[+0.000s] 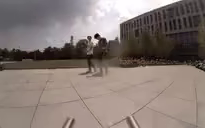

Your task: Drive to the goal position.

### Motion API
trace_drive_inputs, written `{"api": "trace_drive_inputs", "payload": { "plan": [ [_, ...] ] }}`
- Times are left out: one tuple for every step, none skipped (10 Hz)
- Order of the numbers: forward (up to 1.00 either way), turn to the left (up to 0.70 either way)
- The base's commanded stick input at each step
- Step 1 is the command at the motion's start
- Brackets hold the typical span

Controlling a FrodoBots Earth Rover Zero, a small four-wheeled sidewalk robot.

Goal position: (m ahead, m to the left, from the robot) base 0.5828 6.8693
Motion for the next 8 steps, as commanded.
{"api": "trace_drive_inputs", "payload": {
  "plan": [
    [0.04, 0.00],
    [0.04, 0.00],
    [0.03, 0.00],
    [0.02, 0.00],
    [0.01, 0.00],
    [0.02, 0.00],
    [0.04, 0.00],
    [0.04, 0.00]
  ]
}}
